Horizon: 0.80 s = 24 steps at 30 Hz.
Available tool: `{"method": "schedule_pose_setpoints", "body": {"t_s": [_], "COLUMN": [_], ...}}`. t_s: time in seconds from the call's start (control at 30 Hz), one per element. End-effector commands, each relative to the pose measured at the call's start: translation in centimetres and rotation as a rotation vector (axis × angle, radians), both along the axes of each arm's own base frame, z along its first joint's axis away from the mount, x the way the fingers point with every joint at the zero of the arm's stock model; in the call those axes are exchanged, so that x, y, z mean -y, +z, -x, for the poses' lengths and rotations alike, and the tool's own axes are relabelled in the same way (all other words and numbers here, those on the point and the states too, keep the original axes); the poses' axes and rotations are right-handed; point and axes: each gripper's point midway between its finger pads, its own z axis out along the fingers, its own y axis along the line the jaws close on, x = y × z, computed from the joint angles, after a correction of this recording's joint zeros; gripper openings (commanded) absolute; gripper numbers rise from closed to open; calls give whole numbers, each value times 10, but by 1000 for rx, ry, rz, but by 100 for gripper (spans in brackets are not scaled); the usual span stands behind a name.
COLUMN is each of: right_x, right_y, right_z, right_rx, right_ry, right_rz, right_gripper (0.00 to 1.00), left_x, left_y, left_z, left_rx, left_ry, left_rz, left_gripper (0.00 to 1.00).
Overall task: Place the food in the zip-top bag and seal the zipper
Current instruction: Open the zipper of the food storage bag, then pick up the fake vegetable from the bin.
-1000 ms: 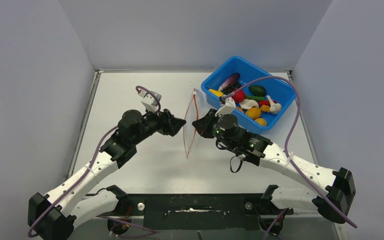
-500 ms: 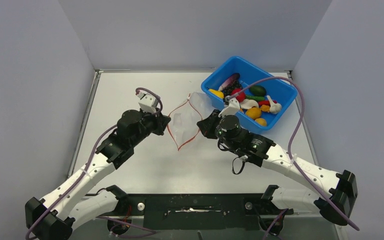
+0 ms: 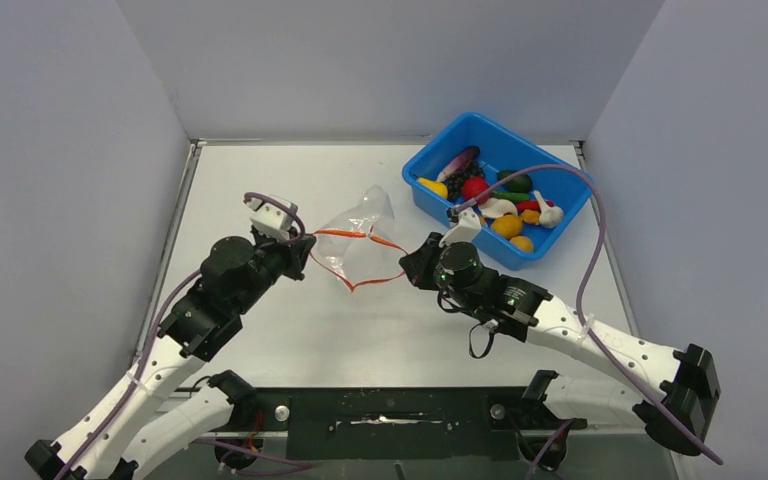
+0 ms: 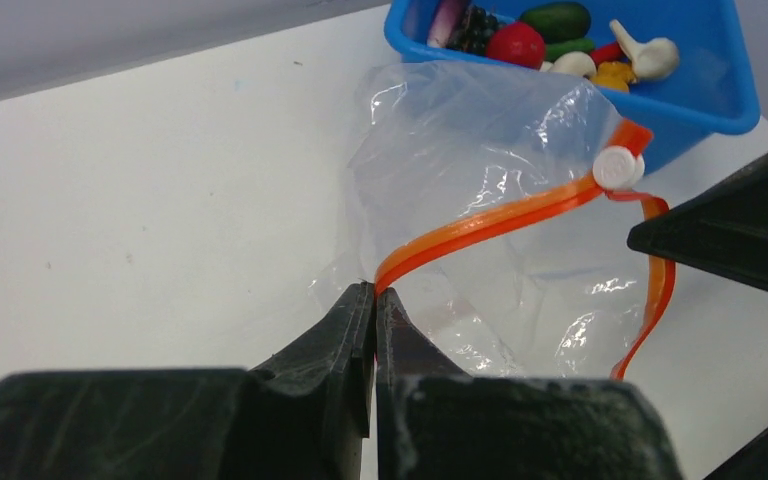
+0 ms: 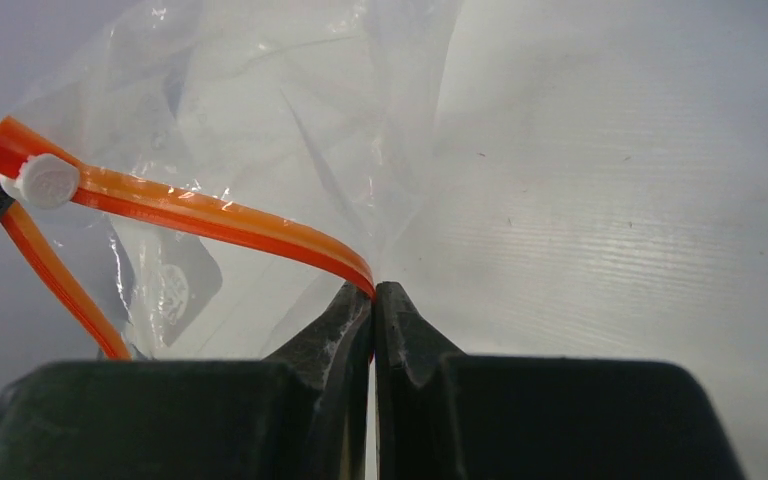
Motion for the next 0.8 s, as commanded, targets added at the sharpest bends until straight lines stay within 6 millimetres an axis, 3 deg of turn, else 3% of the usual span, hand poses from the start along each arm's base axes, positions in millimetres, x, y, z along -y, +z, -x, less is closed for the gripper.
{"method": "schedule_pose_setpoints", "body": {"t_s": [0.0,0.17,0.37,0.47,0.57,0.77], "right_x": [-9,-18,6,26,50,121], "right_y": [-4,14,45,59,68,77], "right_z": [-3,-6,-15,-23,-38,-83], "right_rx": [-2,58,132,163,185,177], "right_ry": [21,86,47,11,-3,-177], "right_rz": [-5,29,170,204,231,387], "right_gripper": [1,24,50,59,63,65], "left_x": [8,6,17,21,25,30], "left_y": [-6,-36,-47,-52,-56,-57], "left_z": [9,8,11,14,18,22], "left_rx": [51,-1,-31,-43,-49,-46], "left_ry": [-79,-72,-132,-161,-194,-233], "left_rz": [20,-22,-28,-28,-30,-27], "left_gripper": [0,0,0,0,0,0]}}
